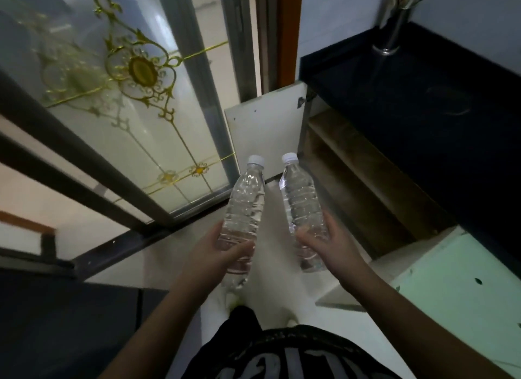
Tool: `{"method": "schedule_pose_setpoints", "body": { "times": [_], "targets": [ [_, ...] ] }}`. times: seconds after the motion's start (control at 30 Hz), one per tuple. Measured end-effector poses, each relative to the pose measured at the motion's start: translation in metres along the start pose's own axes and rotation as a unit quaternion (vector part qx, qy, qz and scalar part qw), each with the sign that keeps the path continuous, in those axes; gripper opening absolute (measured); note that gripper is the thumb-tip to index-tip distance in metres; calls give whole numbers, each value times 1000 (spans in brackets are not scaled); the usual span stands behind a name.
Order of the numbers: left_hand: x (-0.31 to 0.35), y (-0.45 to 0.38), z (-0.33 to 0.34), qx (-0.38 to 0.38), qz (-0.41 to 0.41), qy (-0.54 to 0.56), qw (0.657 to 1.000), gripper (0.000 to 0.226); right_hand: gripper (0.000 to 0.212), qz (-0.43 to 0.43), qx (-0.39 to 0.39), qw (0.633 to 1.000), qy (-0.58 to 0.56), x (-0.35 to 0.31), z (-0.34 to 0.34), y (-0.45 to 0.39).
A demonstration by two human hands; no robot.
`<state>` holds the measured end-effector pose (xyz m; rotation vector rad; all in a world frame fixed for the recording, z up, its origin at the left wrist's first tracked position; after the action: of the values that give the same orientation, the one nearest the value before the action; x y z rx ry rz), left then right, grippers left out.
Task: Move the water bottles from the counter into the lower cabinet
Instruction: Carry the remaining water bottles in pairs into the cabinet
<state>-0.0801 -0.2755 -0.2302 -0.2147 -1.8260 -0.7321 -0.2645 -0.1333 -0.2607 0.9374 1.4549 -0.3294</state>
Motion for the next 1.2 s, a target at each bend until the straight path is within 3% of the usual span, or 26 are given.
{"method": "schedule_pose_setpoints", "body": {
  "times": [0.2, 0.43, 0.57, 0.67, 0.83, 1.0, 1.2],
  "targets": [
    [23, -114, 10, -99, 0, -23, 995, 47, 47, 34, 80, 996, 6, -4, 19, -74],
    [49, -217, 25, -245, 14, -109, 963, 54, 62, 94, 192, 977, 29, -4, 27, -127],
    [62, -263, 55, -306, 21, -143, 941, 44, 48, 110, 262, 959, 1, 0, 23, -140],
    [64, -284, 88, -333, -1, -140, 932, 33, 53, 125, 294, 947, -30, 3, 17, -148],
    [52, -307, 146, -372, -49, -157, 913, 37, 66, 160, 328, 929, -56, 26, -4, -169],
    [47, -333, 199, -384, -47, -188, 903, 28, 56, 206, 345, 914, -46, 55, -30, -206],
    [20, -387, 243, -386, -74, -217, 894, 23, 63, 241, 364, 899, -38, 89, -49, -274]
  ]
}}
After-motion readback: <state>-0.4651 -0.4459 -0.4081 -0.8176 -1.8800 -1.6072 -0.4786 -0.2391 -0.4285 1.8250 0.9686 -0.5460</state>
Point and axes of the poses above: each hand's wrist, its own y-axis away from the middle knuckle, its own z-axis out of the palm, x = y × z, the point moved 7 cm from there along -y, towards the middle knuckle, and after that the axes turned 11 degrees about x, right-handed, at the moved point
